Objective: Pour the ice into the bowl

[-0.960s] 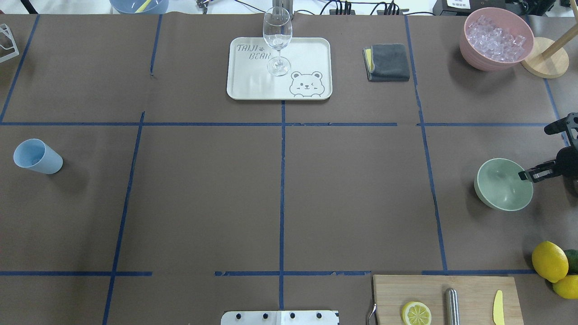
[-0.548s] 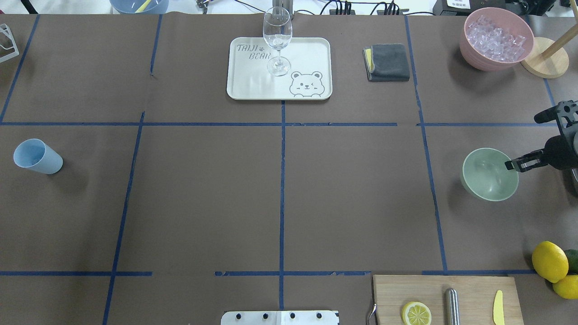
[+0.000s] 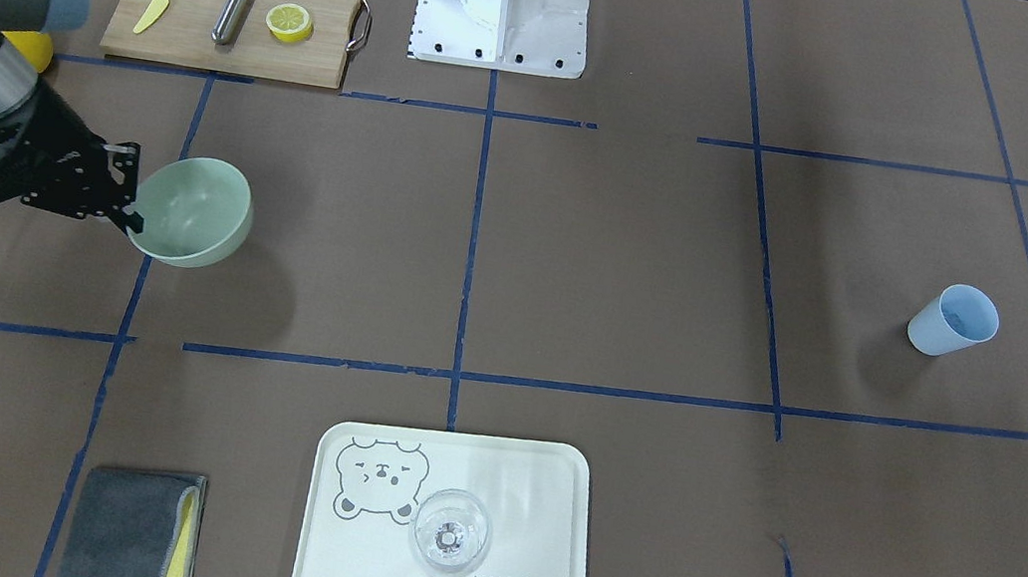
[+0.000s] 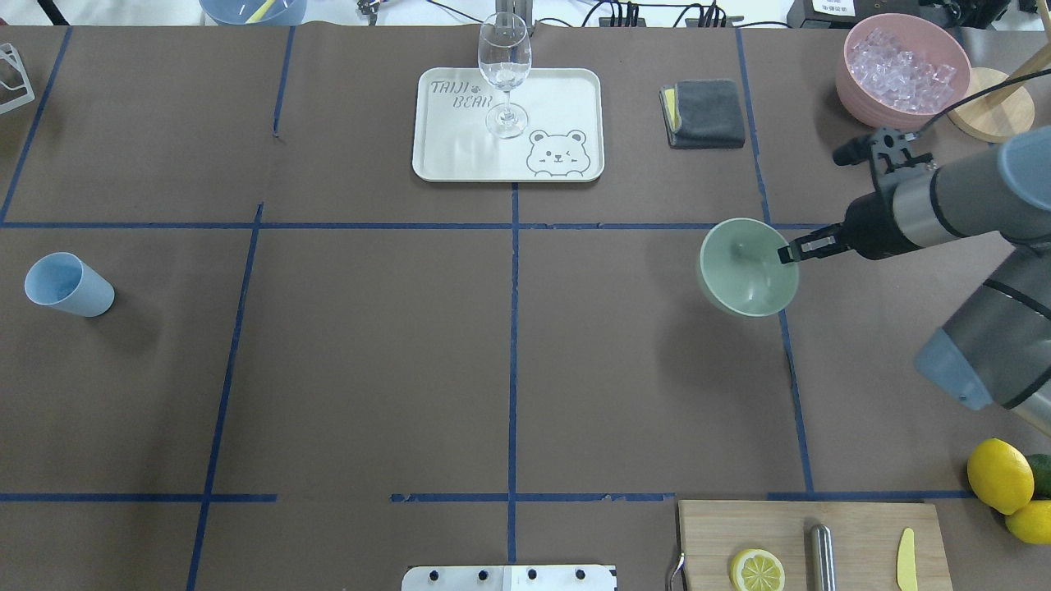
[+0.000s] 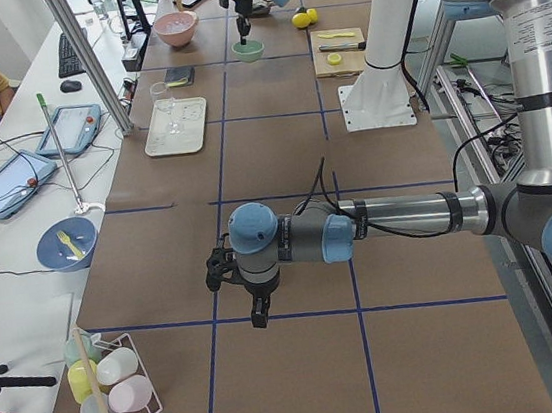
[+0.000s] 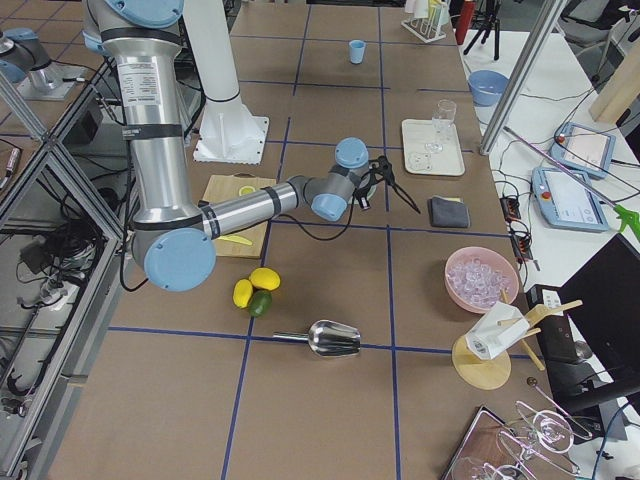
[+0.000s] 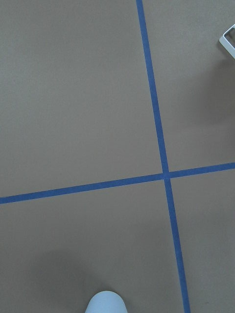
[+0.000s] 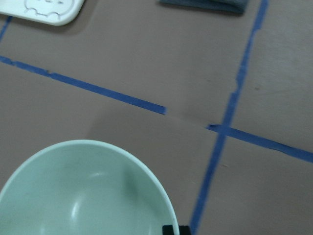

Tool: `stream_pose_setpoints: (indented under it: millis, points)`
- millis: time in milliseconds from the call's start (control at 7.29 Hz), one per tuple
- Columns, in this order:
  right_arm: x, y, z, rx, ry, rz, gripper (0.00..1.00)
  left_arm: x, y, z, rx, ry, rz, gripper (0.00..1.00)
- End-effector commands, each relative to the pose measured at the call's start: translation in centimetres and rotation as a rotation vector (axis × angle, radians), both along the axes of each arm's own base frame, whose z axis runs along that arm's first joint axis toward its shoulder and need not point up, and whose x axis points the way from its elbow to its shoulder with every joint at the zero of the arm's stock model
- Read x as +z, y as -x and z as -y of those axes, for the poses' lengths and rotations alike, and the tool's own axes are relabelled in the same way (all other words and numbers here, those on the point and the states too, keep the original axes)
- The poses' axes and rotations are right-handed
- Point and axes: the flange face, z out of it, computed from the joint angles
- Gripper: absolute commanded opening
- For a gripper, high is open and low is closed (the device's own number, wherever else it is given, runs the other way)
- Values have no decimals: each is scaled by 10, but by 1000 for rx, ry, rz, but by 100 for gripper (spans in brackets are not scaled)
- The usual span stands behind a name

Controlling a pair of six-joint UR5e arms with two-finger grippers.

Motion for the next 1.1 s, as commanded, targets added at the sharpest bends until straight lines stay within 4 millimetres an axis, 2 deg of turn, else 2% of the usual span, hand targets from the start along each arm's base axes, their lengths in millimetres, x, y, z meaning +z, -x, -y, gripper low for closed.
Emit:
stream_pose_setpoints:
  millis: [0,411,548,685,823,960]
  points:
    - [-102,106,-8,47,61,-6,0,0,0,0,-1,-1,-3,100]
    - [-237,229,-42,78,178,-117,0,0,0,-1,-1,1,-3,100]
    - [-266,280,-52,97,219,-128,0,0,0,-1,-1,1,-3,100]
    - [-305,333,-51,128,254,-145,0,1,0,-1,1,2,-3,100]
    - [-328,372,-47,135,278,-180,0,0,-1,0,1,1,-5,100]
    - [-328,387,-52,144,275,-197,0,0,-1,0,1,1,-5,100]
